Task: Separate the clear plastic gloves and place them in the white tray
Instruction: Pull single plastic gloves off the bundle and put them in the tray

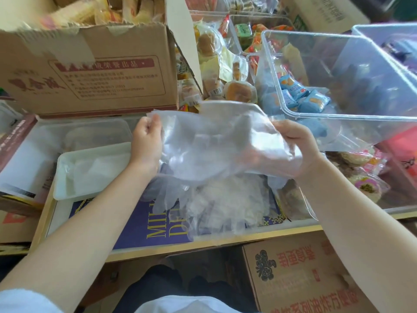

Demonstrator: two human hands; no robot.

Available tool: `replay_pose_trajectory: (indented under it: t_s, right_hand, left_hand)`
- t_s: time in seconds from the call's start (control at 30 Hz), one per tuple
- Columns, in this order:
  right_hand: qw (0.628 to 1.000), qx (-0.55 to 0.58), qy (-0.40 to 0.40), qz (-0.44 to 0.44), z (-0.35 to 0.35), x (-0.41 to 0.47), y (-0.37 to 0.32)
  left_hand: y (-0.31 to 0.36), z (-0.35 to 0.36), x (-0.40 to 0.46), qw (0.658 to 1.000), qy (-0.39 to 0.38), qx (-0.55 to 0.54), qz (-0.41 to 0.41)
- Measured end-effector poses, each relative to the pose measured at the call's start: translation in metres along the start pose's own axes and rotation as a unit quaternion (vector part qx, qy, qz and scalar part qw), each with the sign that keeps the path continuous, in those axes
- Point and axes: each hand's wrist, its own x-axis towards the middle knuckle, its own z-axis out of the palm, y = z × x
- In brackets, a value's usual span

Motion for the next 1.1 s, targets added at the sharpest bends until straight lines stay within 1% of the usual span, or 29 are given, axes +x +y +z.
replay_pose_trajectory:
  t_s: [0.03, 0.07, 0.1, 0.13, 0.17, 0.2, 0.23, 0.3, 0.4, 0.43, 0.5, 0.57, 0.63, 0.67, 0.77, 0.8, 0.87, 0.93, 1.0, 1.1]
  right_hand:
    - [1.000, -0.022, 0.000, -0.006, 0.001, 0.000, -0.001]
    - [0.997, -0.073, 0.018, -0.015, -0.002, 0.000, -0.002]
    - [0.987, -0.147, 0.048, -0.043, -0.002, 0.002, -0.001]
    - [0.966, -0.230, 0.093, -0.070, -0.002, 0.006, 0.002]
    - [0.954, -0.261, 0.137, -0.059, -0.005, 0.012, 0.007]
    - [0.945, -0.268, 0.182, -0.036, -0.008, 0.020, 0.014]
    - [0.926, -0.295, 0.232, -0.024, -0.013, 0.025, 0.022]
    - [0.866, -0.390, 0.311, -0.024, -0.014, 0.033, 0.039]
    - [0.808, -0.477, 0.346, 0.000, -0.027, 0.035, 0.066]
    - [0.800, -0.490, 0.346, 0.010, -0.036, 0.036, 0.076]
    - [0.799, -0.491, 0.346, 0.040, -0.056, 0.037, 0.099]
    - [0.796, -0.485, 0.355, 0.074, -0.073, 0.039, 0.122]
    - [0.791, -0.480, 0.366, 0.105, -0.088, 0.040, 0.145]
    - [0.795, -0.468, 0.368, 0.117, -0.093, 0.042, 0.155]
    - [0.828, -0.423, 0.347, 0.120, -0.099, 0.053, 0.177]
    - [0.829, -0.430, 0.338, 0.115, -0.100, 0.058, 0.182]
    - [0.813, -0.470, 0.324, 0.115, -0.103, 0.072, 0.188]
    - [0.786, -0.522, 0.311, 0.111, -0.106, 0.088, 0.190]
    - [0.756, -0.567, 0.311, 0.096, -0.110, 0.103, 0.189]
    - [0.717, -0.601, 0.343, 0.090, -0.118, 0.120, 0.189]
  left_hand:
    - [0.002, 0.000, -0.001, 1.000, -0.009, -0.018, -0.011]
    - [0.001, 0.001, 0.000, 0.999, -0.015, -0.034, -0.024]
    - [0.003, 0.003, -0.001, 0.998, -0.025, -0.042, -0.035]
    - [0.003, 0.004, 0.001, 0.997, -0.040, -0.043, -0.053]
    - [0.002, 0.005, 0.002, 0.995, -0.060, -0.036, -0.072]
    - [0.000, 0.005, 0.006, 0.991, -0.081, -0.032, -0.098]
    - [-0.003, 0.006, 0.009, 0.985, -0.108, -0.030, -0.131]
    - [-0.017, 0.006, 0.012, 0.968, -0.148, -0.018, -0.201]
    - [-0.051, 0.003, 0.001, 0.931, -0.158, -0.019, -0.329]
    - [-0.064, 0.003, -0.004, 0.919, -0.145, -0.025, -0.367]
    - [-0.093, -0.003, -0.012, 0.904, -0.117, -0.014, -0.410]
    - [-0.123, -0.011, -0.015, 0.903, -0.108, 0.011, -0.416]
    - [-0.146, -0.016, -0.019, 0.911, -0.119, 0.036, -0.393]
    - [-0.155, -0.018, -0.021, 0.917, -0.133, 0.046, -0.374]
    - [-0.163, -0.023, -0.023, 0.927, -0.189, 0.070, -0.315]
    - [-0.163, -0.024, -0.022, 0.928, -0.206, 0.078, -0.300]
    - [-0.161, -0.025, -0.020, 0.928, -0.234, 0.074, -0.280]
    - [-0.158, -0.026, -0.020, 0.927, -0.247, 0.048, -0.277]
    - [-0.158, -0.026, -0.020, 0.928, -0.235, 0.014, -0.287]
    - [-0.161, -0.027, -0.020, 0.927, -0.196, -0.009, -0.321]
